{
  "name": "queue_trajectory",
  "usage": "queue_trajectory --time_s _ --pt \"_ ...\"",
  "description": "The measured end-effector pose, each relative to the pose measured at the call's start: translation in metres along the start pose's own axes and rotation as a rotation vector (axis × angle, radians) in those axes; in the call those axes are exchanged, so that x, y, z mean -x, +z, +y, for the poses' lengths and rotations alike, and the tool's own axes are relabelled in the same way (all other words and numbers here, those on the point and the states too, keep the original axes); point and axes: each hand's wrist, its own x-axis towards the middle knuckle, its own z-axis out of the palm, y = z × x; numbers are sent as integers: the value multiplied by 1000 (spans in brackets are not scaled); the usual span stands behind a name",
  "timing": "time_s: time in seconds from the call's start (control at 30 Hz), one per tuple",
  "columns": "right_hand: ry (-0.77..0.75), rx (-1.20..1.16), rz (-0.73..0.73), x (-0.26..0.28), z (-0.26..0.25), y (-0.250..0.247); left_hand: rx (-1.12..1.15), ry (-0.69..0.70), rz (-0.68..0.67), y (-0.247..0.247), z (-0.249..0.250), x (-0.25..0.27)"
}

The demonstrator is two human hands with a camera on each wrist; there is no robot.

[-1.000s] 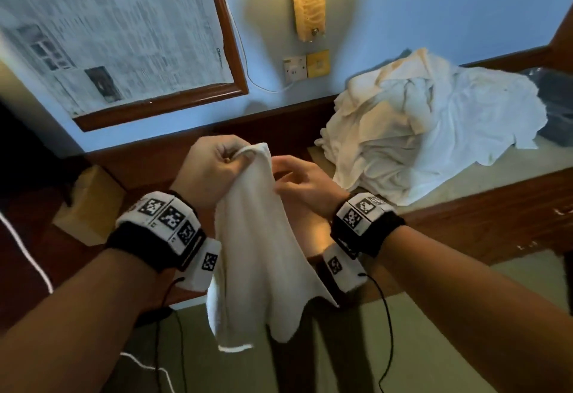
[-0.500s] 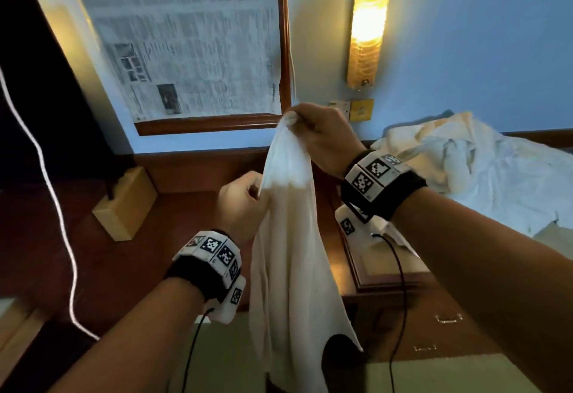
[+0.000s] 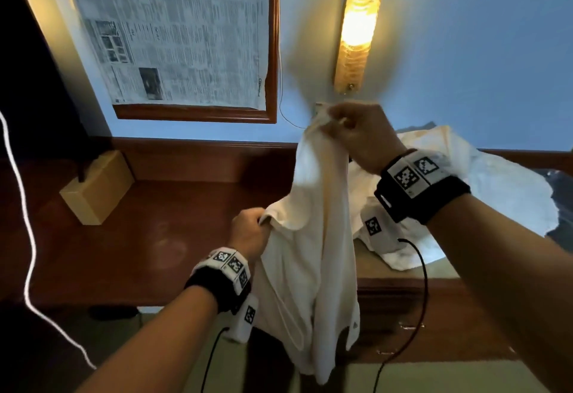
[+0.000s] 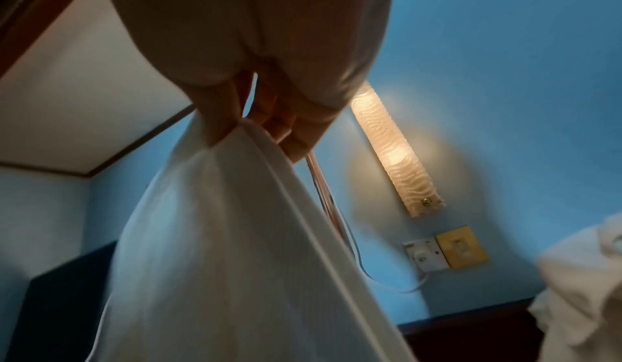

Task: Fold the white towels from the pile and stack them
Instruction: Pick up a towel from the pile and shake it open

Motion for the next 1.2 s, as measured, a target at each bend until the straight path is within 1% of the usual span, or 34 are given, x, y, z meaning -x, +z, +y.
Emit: queue_trajectory --time_s 0.03,0.07,0.1,0.13,0.17,0.2,0.27,0.37,0.4,0.47,0.57,0.63,0.67,0.77,0.8,0.83,0.9,0.93,0.97,1.0,1.07,1.13,1.17,1.2 --pt "22 26 -132 10 7 1 -50 11 -18 0 11 -5" --pt "33 87 -294 21 14 5 -103 21 -36 1 21 -9" --pt "26 176 -455 32 21 12 -145 29 -52 2 32 -13" --pt "4 260 -580 44 28 21 -172 47 -64 3 43 -15" --pt "-24 323 -658 56 36 31 -190 69 -69 3 54 -16" --pt "-40 355 -689 65 42 40 -201 95 -63 4 63 -15" --pt "-51 365 -652 74 52 51 -202 131 -13 2 77 -9" --pt "-79 372 -546 65 47 51 -135 172 165 -3 79 9" --pt "-99 381 -511 59 42 48 -152 170 227 -4 74 16" --pt "-105 317 -413 46 31 42 -254 100 298 -1 58 34" --pt "-7 169 -246 24 18 35 -320 -79 291 9 23 62" --pt "24 157 -191 7 14 32 -312 -183 284 13 -2 76" --pt "26 154 -171 0 11 32 -295 -234 266 15 -11 82" --pt "71 67 -123 -17 6 30 -221 -365 144 18 -37 96" --pt "103 55 -111 -20 7 30 -189 -372 127 17 -44 99" --pt "132 29 -97 -22 9 30 -152 -371 145 14 -51 101" --pt "188 -93 -58 -23 18 31 -76 -345 239 4 -61 98" --pt "199 -129 -49 -23 25 32 -13 -316 291 -3 -63 94" --pt "202 -120 -51 -22 30 34 56 -293 306 -9 -64 89" --pt "207 -83 -59 -20 34 36 108 -263 274 -12 -62 84" --pt "211 -34 -82 -16 29 42 90 -232 109 -5 -55 72" --pt "159 23 -129 -15 16 51 55 -205 -49 15 -51 61" --pt "139 50 -149 -16 8 55 44 -199 -91 25 -51 55" --pt "128 68 -162 -17 -2 59 33 -213 -105 33 -53 50"
